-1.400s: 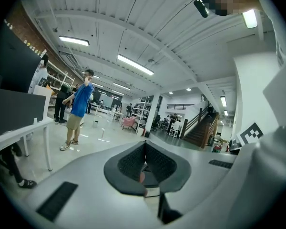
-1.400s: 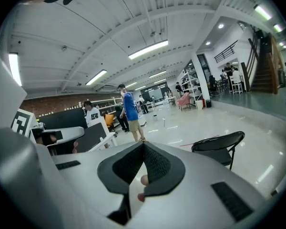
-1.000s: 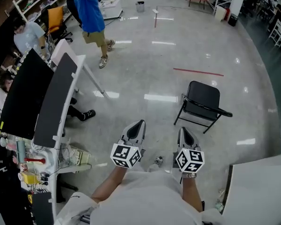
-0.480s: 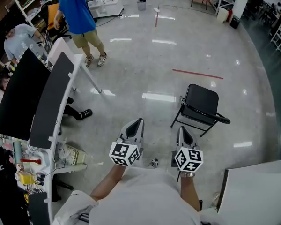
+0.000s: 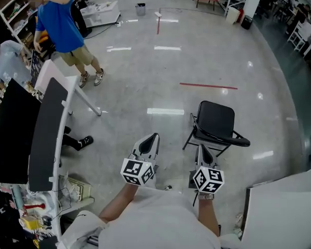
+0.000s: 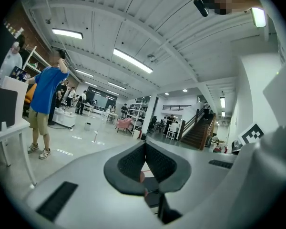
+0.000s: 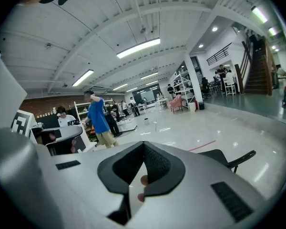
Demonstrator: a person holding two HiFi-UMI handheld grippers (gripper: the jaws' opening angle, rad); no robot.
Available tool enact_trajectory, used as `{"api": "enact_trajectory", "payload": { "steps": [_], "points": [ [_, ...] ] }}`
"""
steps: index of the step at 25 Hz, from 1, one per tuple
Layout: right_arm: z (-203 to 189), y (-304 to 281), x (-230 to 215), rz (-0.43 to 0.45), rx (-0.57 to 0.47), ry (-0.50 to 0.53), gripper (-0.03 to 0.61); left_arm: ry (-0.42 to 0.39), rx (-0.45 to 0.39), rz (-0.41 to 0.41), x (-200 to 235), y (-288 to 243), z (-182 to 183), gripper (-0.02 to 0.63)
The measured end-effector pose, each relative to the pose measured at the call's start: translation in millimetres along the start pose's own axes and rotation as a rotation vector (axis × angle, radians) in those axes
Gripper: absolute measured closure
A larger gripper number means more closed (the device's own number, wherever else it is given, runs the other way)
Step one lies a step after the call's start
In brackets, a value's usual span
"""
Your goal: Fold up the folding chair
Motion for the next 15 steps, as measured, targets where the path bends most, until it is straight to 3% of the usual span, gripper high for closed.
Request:
{"api": "enact_trajectory", "payload": {
  "steps": [15],
  "points": [
    [25.7, -104.7, 10.9, -0.184, -0.033, -0.06, 0.574, 0.006, 0.046, -0.218, 82.9, -122.1, 18.0, 0.601]
  ]
}}
Point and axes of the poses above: the fingertips, and each gripper's own axes: y backward along the fingers, x to its left, z out of its top, the point moved 1 cm from there along y, backward along the fingers, and after that the axes turned 6 degrees about -y, right-handed, at the moved point
